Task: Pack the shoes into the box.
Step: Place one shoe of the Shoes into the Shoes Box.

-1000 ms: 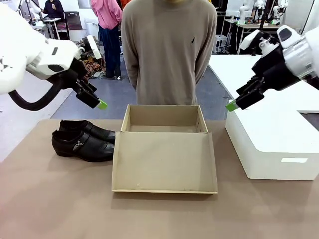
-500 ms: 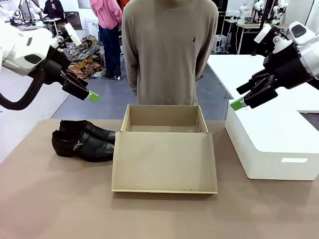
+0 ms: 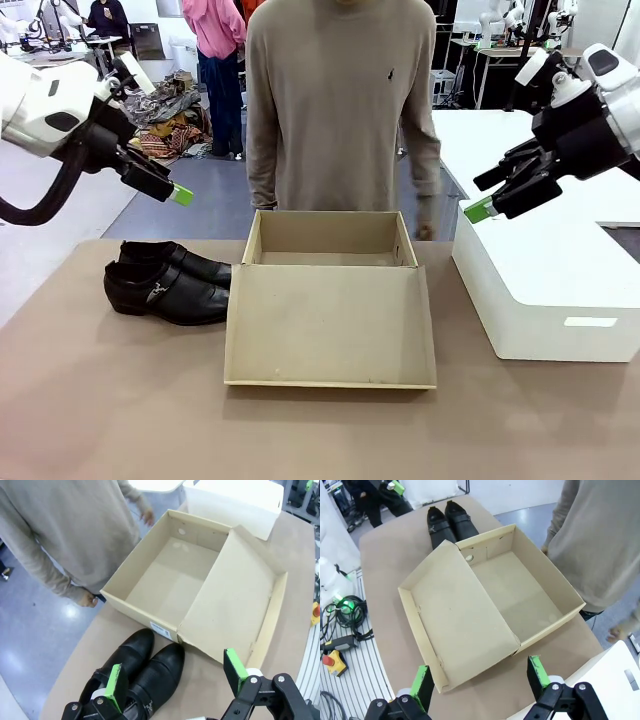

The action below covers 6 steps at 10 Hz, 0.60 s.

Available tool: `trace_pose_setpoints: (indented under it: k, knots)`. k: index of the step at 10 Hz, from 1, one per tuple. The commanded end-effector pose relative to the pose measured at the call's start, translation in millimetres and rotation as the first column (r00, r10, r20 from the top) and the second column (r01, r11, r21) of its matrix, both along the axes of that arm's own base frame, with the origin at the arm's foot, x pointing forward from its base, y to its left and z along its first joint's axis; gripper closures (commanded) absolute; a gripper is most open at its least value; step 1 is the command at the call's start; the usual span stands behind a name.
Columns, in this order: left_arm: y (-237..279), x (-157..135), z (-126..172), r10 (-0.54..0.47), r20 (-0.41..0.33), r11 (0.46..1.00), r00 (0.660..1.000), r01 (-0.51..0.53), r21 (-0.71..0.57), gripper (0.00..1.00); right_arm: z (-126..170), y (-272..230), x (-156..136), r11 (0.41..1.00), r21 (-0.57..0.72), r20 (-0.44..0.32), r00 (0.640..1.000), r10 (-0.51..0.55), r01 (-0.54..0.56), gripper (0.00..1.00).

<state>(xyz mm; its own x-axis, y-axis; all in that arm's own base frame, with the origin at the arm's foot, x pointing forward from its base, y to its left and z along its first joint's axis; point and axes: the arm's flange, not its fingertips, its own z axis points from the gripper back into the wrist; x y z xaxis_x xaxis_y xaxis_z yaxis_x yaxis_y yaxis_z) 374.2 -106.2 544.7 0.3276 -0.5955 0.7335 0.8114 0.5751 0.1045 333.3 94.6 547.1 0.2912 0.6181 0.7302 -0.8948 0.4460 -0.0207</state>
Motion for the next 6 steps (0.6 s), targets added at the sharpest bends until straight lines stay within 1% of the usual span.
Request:
trace_pose_setpoints:
  k: [1, 6]
  knots:
    - [0.8, -1.0, 1.4, -0.004, 0.002, 1.000, 1.000, 0.004, -0.002, 0.00, 0.5, 0.1, 1.4, 1.000, 0.005, 0.007, 1.000, -0.002, 0.002, 0.00]
    - [0.8, -1.0, 1.4, -0.004, 0.002, 1.000, 1.000, 0.004, -0.002, 0.00, 0.5, 0.1, 1.4, 1.000, 0.005, 0.007, 1.000, -0.002, 0.002, 0.00]
